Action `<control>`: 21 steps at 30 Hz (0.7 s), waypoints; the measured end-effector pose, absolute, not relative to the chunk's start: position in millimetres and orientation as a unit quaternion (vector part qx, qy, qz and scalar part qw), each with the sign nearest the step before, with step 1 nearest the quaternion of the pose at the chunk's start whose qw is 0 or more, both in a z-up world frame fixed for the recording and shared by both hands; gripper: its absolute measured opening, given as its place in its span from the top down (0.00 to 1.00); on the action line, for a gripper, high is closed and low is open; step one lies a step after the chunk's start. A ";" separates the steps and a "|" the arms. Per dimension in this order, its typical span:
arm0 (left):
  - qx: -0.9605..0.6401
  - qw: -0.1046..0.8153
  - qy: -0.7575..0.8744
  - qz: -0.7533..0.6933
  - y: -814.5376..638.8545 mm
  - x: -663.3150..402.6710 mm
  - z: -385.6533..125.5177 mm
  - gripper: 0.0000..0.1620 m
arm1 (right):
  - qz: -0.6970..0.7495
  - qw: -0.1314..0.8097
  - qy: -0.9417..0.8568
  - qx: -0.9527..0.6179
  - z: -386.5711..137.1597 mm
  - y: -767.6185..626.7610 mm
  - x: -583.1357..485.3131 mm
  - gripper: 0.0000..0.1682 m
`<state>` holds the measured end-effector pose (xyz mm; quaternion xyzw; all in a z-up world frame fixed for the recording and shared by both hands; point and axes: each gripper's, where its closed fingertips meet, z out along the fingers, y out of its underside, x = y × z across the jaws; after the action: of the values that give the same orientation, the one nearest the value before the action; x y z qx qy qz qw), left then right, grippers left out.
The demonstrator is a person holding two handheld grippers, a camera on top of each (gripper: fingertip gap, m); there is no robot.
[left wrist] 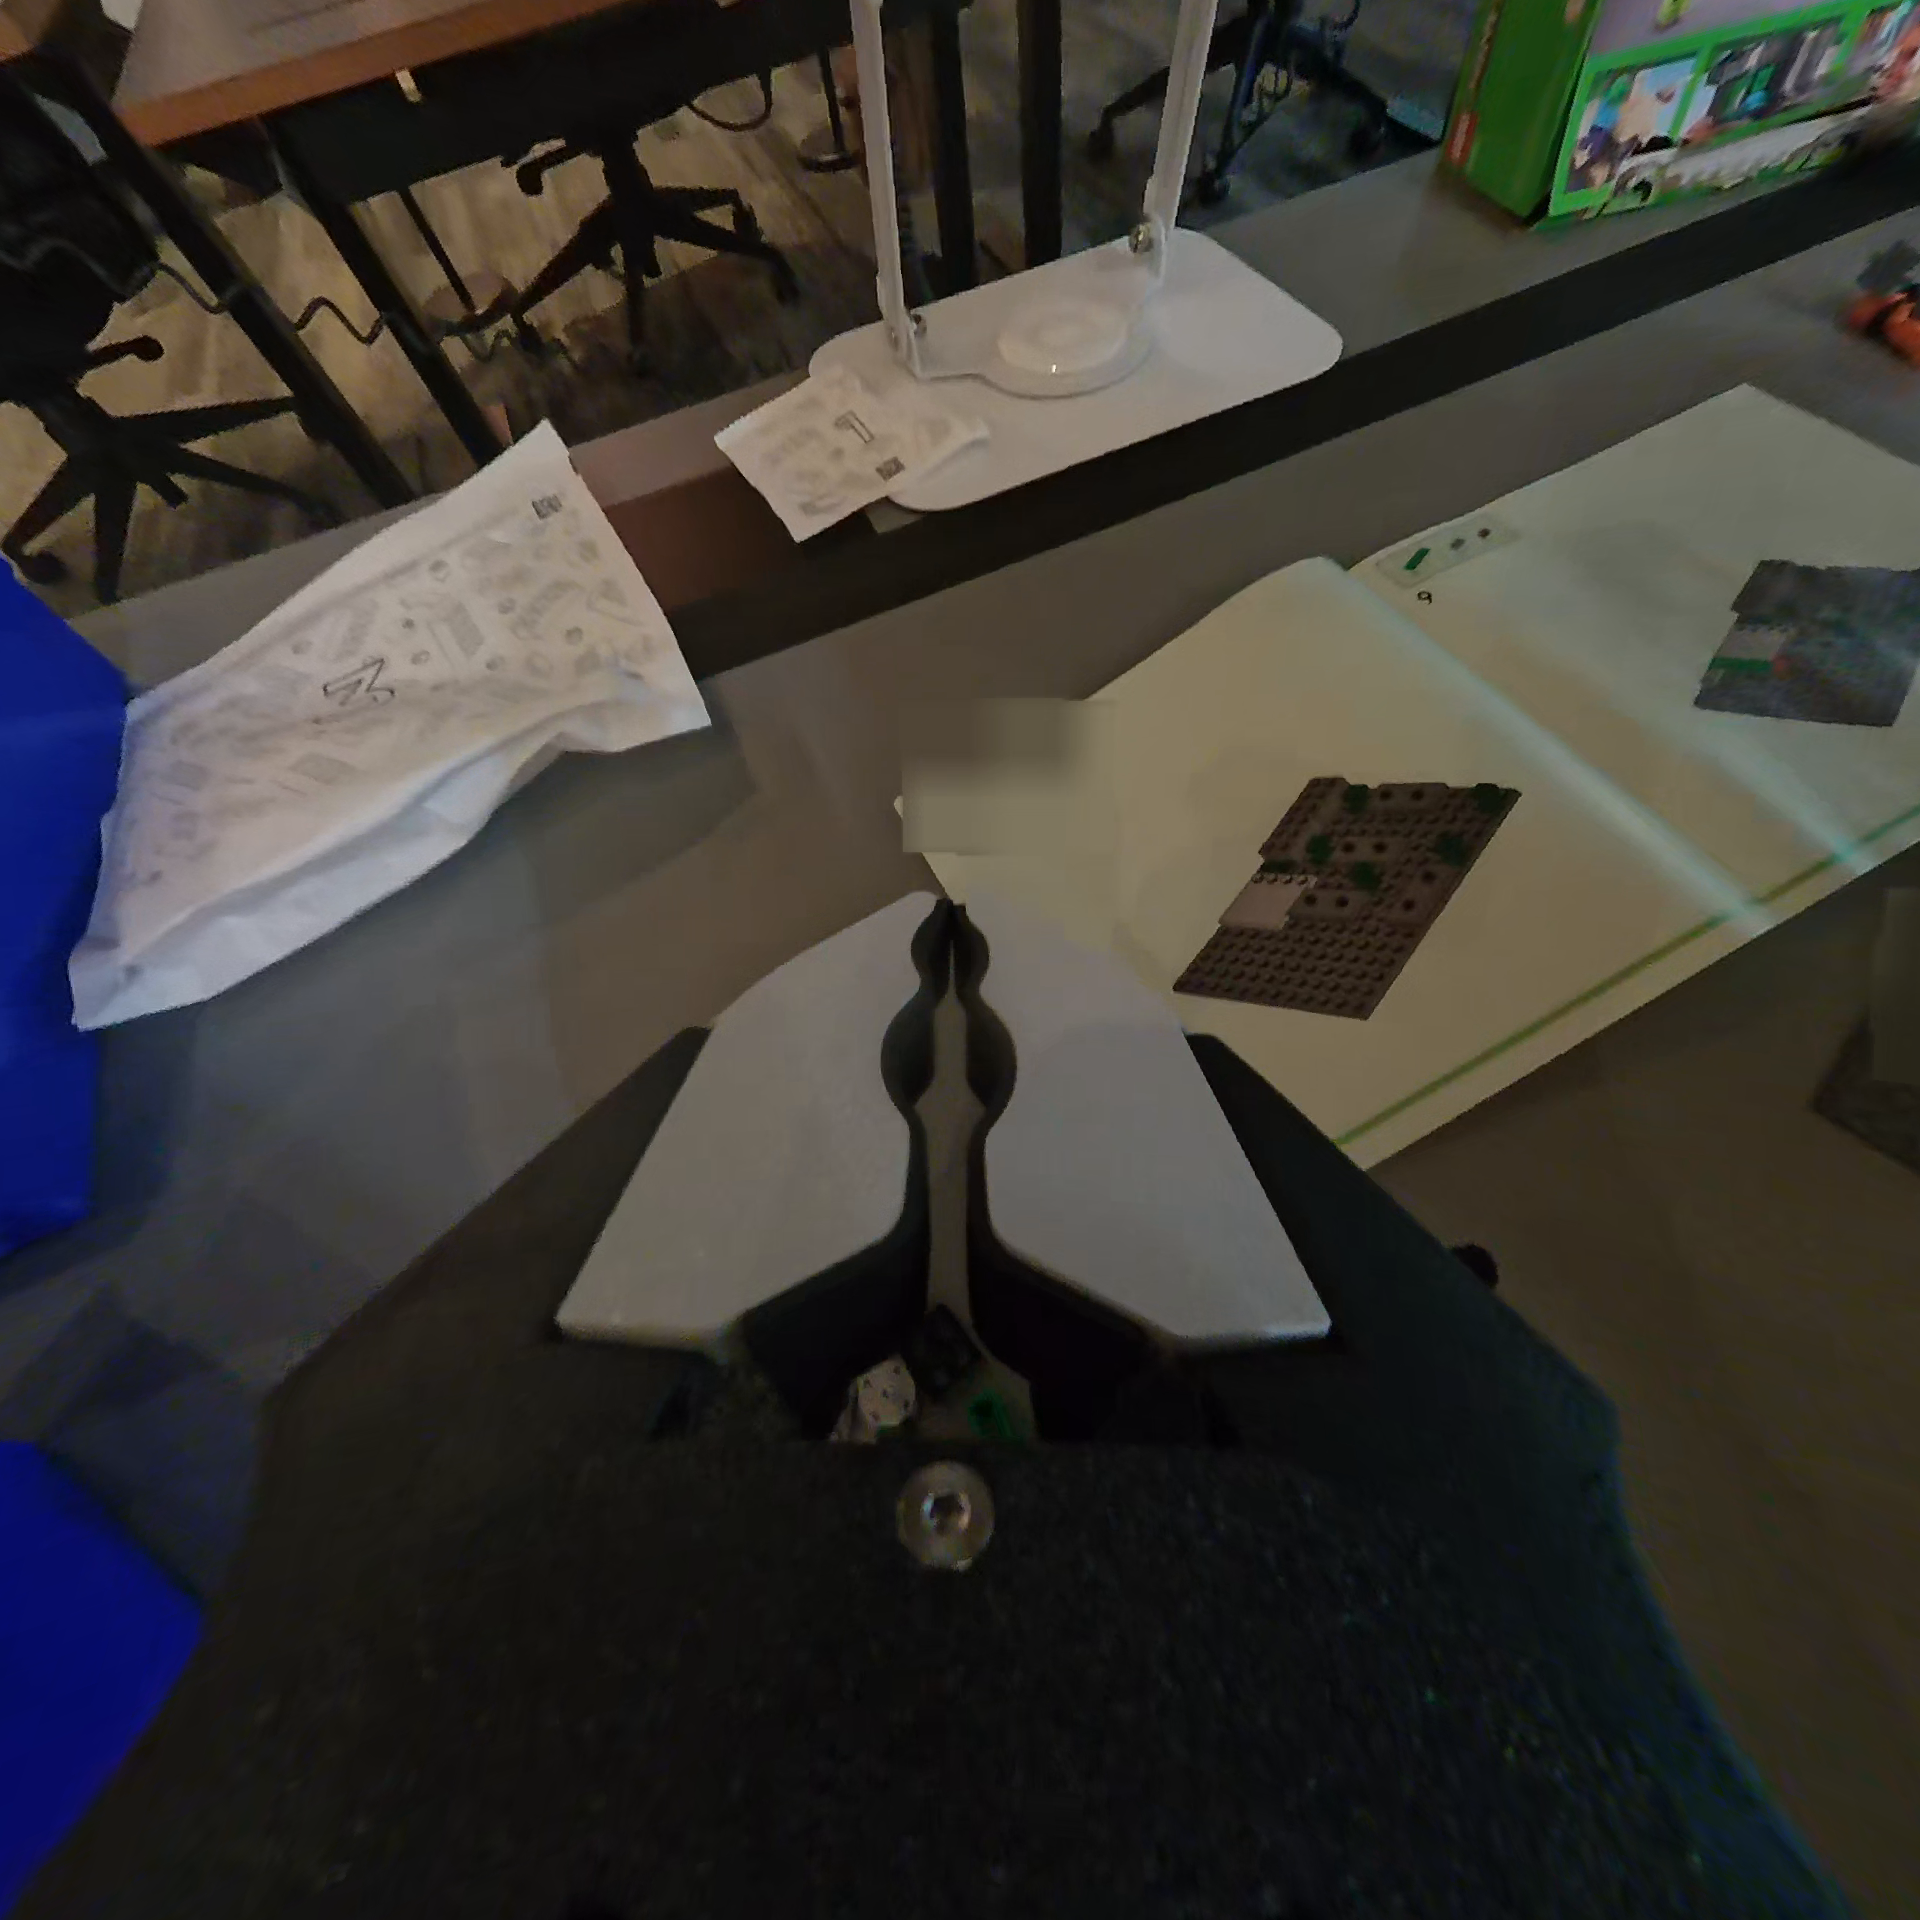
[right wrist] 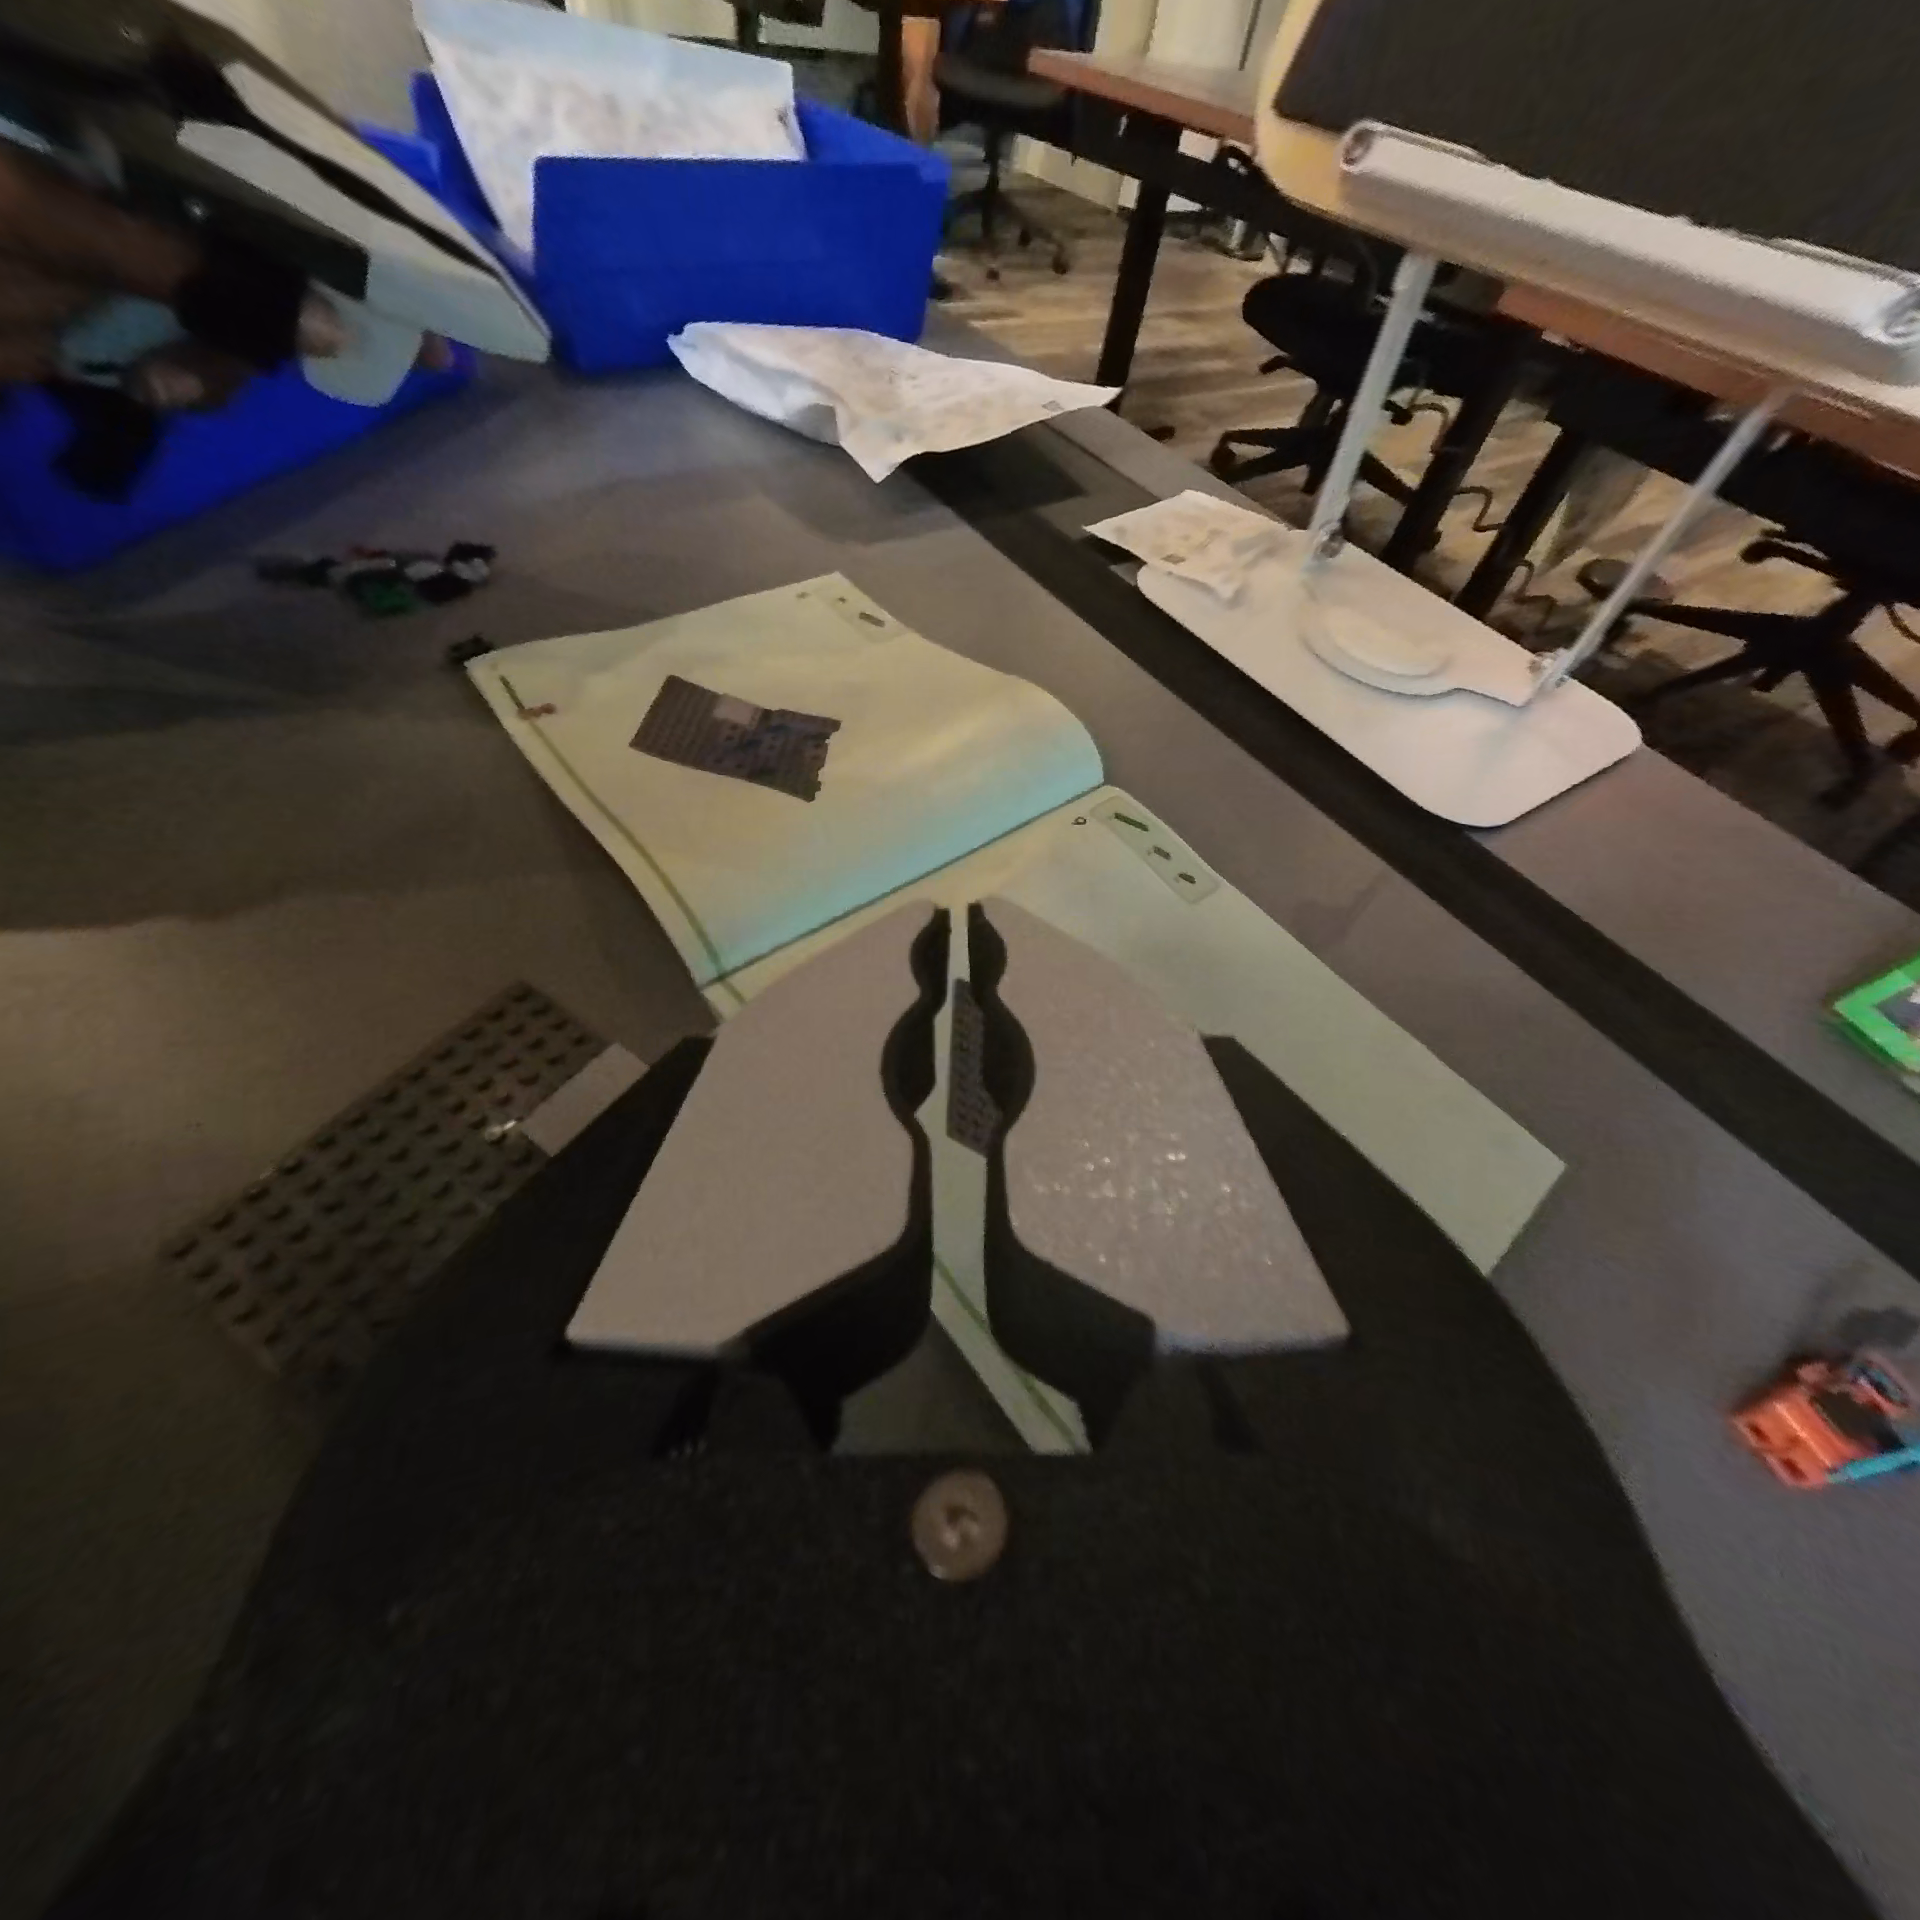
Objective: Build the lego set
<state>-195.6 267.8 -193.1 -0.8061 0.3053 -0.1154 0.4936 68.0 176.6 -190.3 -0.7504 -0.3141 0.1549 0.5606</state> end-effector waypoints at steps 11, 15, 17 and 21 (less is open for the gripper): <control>-0.819 0.467 0.313 -0.112 278.4 -195.9 -209.1 1.00 | 0.138 0.585 -0.289 -0.745 -184.9 181.0 88.3 1.00; -0.825 0.444 0.333 -0.105 286.3 -184.0 -224.0 1.00 | 0.131 0.578 -0.279 -0.756 -190.9 182.9 97.2 1.00; -0.828 0.430 0.347 -0.097 292.1 -177.4 -231.9 1.00 | 0.132 0.575 -0.276 -0.759 -193.6 183.8 100.1 1.00; -0.828 0.413 0.368 -0.089 306.2 -161.9 -239.1 1.00 | 0.139 0.569 -0.271 -0.764 -197.5 184.6 101.3 1.00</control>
<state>-161.9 306.2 -239.1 -0.8284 0.3679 -0.0886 0.4130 101.3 184.6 -197.5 -0.7640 -0.2713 0.1392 0.5686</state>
